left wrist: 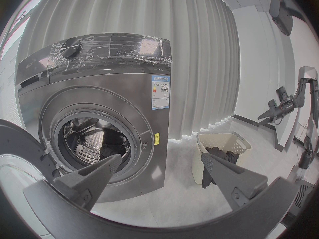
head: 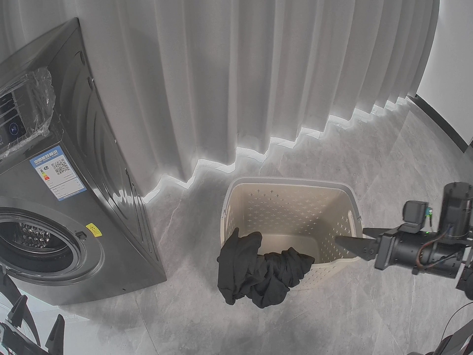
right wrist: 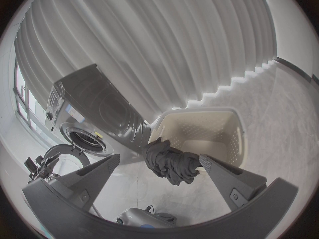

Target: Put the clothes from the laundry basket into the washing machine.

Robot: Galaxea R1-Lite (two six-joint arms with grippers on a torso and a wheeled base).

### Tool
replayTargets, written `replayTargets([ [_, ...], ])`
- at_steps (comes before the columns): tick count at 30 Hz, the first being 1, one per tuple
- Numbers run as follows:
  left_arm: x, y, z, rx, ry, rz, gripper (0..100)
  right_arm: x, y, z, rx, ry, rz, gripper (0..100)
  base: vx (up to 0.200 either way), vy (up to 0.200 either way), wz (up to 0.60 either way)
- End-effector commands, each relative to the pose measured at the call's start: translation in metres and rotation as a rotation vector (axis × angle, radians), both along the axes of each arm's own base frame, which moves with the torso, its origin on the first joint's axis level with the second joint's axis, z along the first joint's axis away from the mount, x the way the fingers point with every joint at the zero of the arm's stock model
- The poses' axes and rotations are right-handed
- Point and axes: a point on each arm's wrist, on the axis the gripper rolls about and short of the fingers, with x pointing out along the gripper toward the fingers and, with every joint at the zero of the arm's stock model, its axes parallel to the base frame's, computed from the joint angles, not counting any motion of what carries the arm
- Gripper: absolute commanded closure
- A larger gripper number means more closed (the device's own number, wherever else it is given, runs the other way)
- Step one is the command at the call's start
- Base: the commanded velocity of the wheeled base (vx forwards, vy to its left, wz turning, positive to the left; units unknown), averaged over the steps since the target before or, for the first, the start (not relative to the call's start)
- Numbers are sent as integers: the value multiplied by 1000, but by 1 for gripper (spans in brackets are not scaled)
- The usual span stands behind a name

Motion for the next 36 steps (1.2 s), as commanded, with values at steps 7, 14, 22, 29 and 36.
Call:
replayTargets([
  [7, 0, 0, -4, 0, 3, -1, 0, 47, 41, -73, -68, 149, 53, 0, 0, 0, 0],
  [14, 0, 0, -4, 0, 3, -1, 0, 67, 49, -105, -63, 138, 41, 0, 0, 0, 0],
  [22, 0, 0, -5, 0, 4, -1, 0, 88, 64, -134, -72, 119, 16, 0, 0, 0, 0],
  [29, 0, 0, -5, 0, 4, -1, 0, 109, 76, -152, -95, 107, -47, 0, 0, 0, 0],
  [36, 0, 0, -4, 0, 3, -1, 0, 121, 84, -176, -130, 115, -98, 0, 0, 0, 0],
])
